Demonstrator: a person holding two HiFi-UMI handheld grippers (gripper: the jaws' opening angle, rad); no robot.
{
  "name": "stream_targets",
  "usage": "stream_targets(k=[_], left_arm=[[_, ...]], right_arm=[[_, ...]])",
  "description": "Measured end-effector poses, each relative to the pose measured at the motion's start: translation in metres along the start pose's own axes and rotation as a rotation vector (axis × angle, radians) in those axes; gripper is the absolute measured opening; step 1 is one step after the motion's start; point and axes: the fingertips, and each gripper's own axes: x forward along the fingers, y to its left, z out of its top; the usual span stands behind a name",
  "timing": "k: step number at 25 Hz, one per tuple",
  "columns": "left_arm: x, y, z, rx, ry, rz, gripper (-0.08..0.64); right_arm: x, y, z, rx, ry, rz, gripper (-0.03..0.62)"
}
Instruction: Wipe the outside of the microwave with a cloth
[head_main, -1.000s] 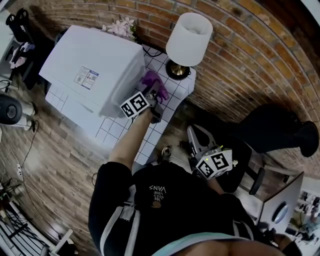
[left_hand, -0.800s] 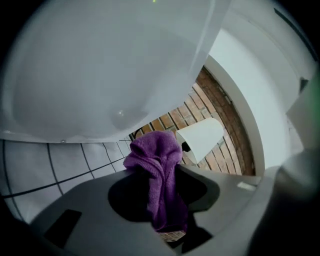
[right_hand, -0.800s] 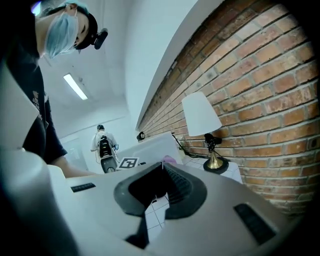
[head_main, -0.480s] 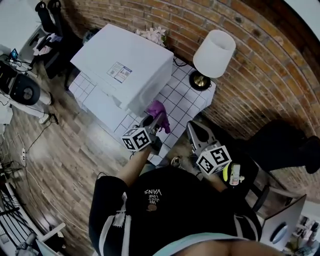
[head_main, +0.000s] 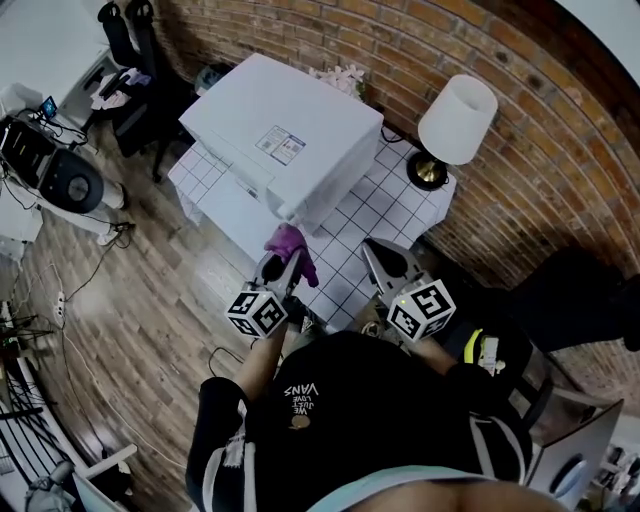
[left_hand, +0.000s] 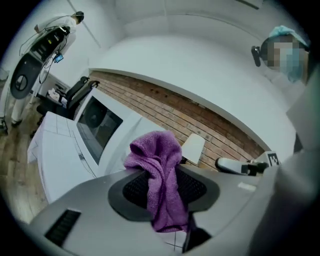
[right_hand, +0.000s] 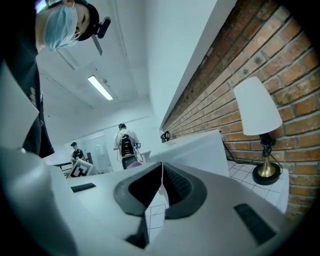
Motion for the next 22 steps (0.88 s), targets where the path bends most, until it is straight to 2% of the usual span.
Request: stream_targets(k=[5,11,22], left_arm=[[-0.031,0.016,0.036,0.071,-0.045,0.049,0.141],[-0.057,0.025,0.076,0.215,-0.089,0.105,0.141],[-0.074,0.030,0.095,0.317,-0.108,0.138,0.141]], right_arm=[[0.019,0.021,-0.001,-0.013,-0.002,0.022,0.005],[0.034,0.036,-0.002,-0.041,0.001,0.015,0.004],[0.048,0.037,-0.007,-0.074,0.006,-0.046,0.003]])
